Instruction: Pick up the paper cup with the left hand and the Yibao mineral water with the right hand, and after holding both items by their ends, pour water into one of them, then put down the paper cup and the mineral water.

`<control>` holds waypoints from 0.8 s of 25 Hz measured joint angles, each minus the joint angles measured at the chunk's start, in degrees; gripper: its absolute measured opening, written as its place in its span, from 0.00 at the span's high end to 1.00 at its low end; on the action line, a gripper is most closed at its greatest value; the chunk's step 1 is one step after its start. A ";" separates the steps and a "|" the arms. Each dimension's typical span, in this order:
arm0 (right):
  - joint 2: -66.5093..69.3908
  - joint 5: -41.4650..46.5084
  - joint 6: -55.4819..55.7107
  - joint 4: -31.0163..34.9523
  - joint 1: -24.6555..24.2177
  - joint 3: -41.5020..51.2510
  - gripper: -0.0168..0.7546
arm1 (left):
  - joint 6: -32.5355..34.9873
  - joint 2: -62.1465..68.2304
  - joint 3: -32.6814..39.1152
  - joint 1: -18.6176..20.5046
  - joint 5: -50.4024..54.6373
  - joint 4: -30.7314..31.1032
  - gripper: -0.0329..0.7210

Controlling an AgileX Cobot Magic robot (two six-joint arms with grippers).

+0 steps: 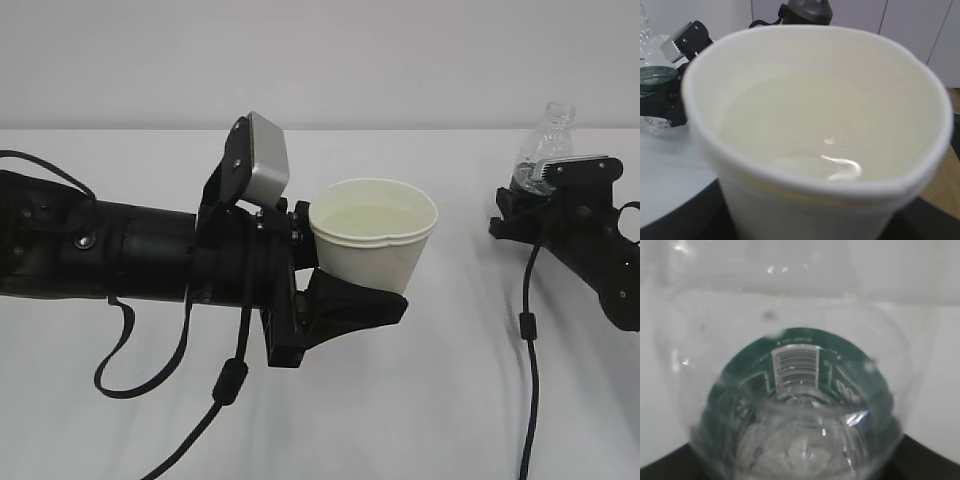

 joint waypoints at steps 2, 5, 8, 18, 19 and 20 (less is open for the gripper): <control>0.66 0.00 0.00 -0.09 0.00 0.00 0.45 | 0.00 0.00 0.00 0.00 0.00 0.00 0.35; 1.63 -0.77 0.00 -0.09 0.00 -0.13 0.45 | 0.00 0.00 0.00 0.00 0.00 0.00 0.35; 2.74 -2.64 0.00 -0.09 0.00 -0.47 0.45 | 0.00 0.00 0.00 0.00 0.00 0.00 0.35; 4.74 -6.30 0.00 -0.21 -0.04 -1.05 0.45 | 0.00 0.00 0.00 0.00 0.11 0.00 0.35; 4.74 -6.41 0.00 -0.21 -0.13 -1.05 0.45 | 0.00 0.00 0.00 0.00 0.11 0.00 0.35; 4.85 -6.41 0.00 -0.21 -0.13 -1.05 0.45 | 0.00 0.00 0.00 0.00 0.11 0.00 0.35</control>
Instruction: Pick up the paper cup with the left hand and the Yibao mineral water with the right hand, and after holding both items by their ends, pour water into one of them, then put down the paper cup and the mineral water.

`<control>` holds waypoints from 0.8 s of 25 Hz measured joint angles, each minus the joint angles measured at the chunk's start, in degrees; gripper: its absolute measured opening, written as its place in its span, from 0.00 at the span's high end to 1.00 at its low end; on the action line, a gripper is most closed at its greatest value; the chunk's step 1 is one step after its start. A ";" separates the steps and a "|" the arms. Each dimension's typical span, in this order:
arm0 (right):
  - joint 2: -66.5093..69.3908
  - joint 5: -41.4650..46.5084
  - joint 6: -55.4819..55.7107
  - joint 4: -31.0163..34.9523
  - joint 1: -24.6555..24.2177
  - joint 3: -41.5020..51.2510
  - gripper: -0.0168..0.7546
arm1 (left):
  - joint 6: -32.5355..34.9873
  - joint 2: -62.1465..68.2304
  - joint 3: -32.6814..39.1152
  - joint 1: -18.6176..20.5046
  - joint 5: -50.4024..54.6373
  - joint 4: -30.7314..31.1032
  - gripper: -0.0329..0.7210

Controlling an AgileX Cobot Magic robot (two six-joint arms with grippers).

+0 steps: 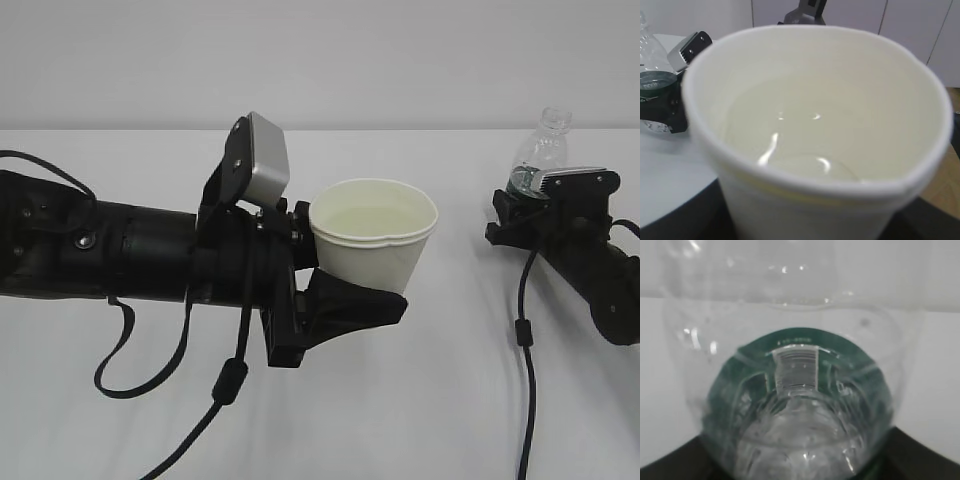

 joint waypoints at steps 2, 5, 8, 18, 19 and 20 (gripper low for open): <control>0.00 0.00 0.00 0.00 0.00 0.00 0.45 | 0.00 0.00 0.00 0.00 0.00 0.00 0.35; 0.00 0.00 0.00 0.00 0.00 0.00 0.45 | 0.00 0.00 0.00 0.00 0.00 0.00 0.35; 0.00 0.20 0.00 -0.11 0.00 0.00 0.45 | 0.00 0.00 0.00 0.00 0.00 0.00 0.35; 0.81 -0.94 2.02 -1.60 -0.14 0.00 0.45 | 0.00 0.00 0.00 0.00 0.00 0.00 0.35; 0.81 -1.03 2.16 -1.70 -0.13 0.00 0.45 | 0.00 0.00 0.00 0.00 0.00 0.00 0.35; 0.81 -1.06 2.30 -1.74 -0.13 0.00 0.45 | 0.00 0.00 0.00 0.00 0.00 0.00 0.35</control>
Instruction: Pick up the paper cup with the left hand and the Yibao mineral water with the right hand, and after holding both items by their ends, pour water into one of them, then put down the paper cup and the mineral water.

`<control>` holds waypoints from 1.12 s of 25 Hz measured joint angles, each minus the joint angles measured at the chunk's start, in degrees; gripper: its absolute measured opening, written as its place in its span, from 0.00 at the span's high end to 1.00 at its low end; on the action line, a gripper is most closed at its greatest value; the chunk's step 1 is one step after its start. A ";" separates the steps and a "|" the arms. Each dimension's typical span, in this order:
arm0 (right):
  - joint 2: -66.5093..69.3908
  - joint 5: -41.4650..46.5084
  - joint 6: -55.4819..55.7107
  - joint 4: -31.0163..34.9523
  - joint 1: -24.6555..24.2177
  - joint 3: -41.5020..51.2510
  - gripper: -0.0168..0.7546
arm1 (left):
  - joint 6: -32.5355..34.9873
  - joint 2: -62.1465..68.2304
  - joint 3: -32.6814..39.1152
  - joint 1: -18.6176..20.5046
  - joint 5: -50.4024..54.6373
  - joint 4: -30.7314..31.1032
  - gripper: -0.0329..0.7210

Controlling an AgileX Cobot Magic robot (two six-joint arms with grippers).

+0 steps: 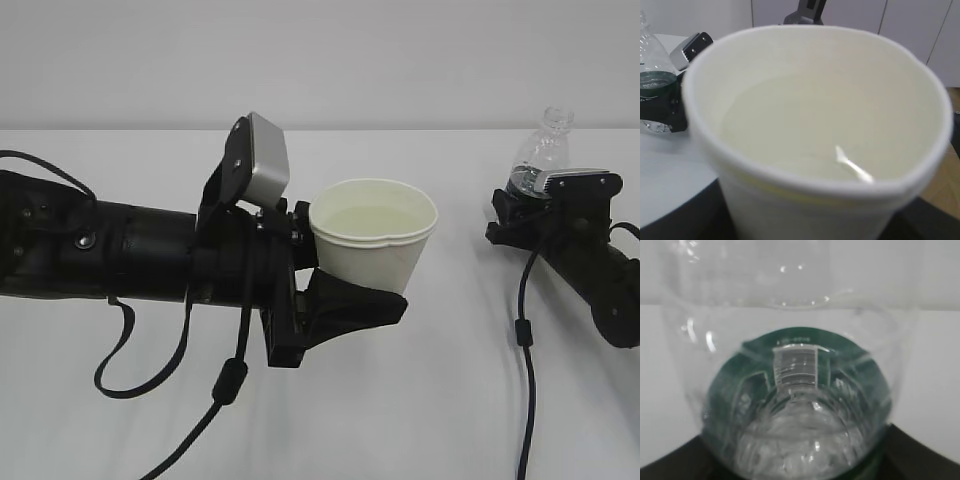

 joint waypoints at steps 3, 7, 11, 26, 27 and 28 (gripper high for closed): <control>0.26 -0.76 0.13 -0.21 0.00 0.00 0.45 | 0.00 0.00 0.00 0.00 0.00 0.00 0.35; 0.37 -1.31 0.13 -0.83 -0.04 0.00 0.45 | 0.00 0.00 0.00 0.00 0.00 0.00 0.35; 0.37 -1.40 0.13 -1.59 -0.04 0.00 0.45 | 0.00 0.00 0.00 0.00 0.00 0.00 0.35; 0.71 -0.02 0.37 -4.41 -0.04 0.00 0.26 | 0.00 0.00 0.00 0.00 0.00 0.00 0.35; 0.98 1.70 0.37 -4.82 -0.04 0.40 0.23 | 0.00 0.00 0.00 0.00 0.00 0.00 0.35; 1.28 1.50 -0.02 -5.16 -0.04 0.52 0.20 | 0.00 0.00 0.00 0.00 0.00 0.00 0.35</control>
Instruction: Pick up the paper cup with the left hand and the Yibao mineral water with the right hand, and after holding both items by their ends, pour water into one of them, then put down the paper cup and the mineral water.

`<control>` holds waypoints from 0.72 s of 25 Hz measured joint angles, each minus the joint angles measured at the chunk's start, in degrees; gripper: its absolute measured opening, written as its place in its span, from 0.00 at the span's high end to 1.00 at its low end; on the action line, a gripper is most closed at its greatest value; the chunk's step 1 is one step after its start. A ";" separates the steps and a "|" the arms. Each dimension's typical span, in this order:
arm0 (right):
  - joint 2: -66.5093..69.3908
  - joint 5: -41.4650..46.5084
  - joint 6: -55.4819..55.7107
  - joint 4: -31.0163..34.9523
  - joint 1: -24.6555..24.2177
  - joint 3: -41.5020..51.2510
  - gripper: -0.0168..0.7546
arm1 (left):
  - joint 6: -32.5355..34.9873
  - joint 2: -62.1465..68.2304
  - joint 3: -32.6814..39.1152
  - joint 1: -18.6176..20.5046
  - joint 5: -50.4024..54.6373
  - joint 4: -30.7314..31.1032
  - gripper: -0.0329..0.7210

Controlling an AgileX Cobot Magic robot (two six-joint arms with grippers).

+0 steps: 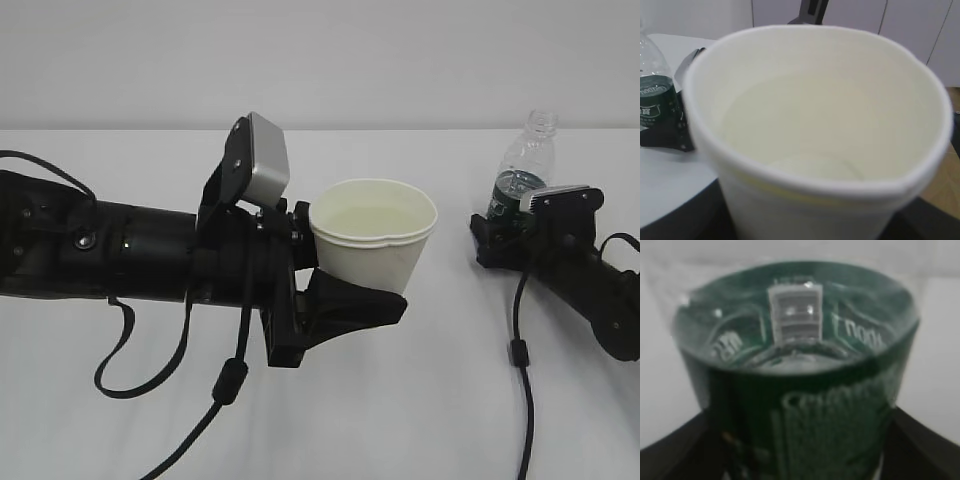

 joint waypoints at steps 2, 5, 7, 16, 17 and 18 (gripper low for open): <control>0.00 0.13 0.00 -0.24 0.00 0.03 0.17 | 0.00 0.00 0.00 0.00 0.11 0.00 0.35; 0.00 0.03 0.00 -0.36 0.00 0.12 0.16 | 0.00 0.00 0.00 0.00 0.11 0.00 0.35; 0.00 -0.39 0.00 -0.47 0.00 0.50 0.15 | 0.00 0.00 0.00 0.00 0.11 0.00 0.35; 0.00 -3.44 0.10 -0.47 0.00 2.32 0.15 | 0.00 0.00 0.00 0.00 0.18 0.00 0.35; 0.00 -3.71 0.10 -0.47 0.00 2.42 0.15 | 0.00 0.00 0.00 0.00 0.18 0.00 0.35; 0.00 -3.74 0.10 -0.47 0.00 2.46 0.15 | 0.00 0.00 0.00 0.00 0.18 0.00 0.35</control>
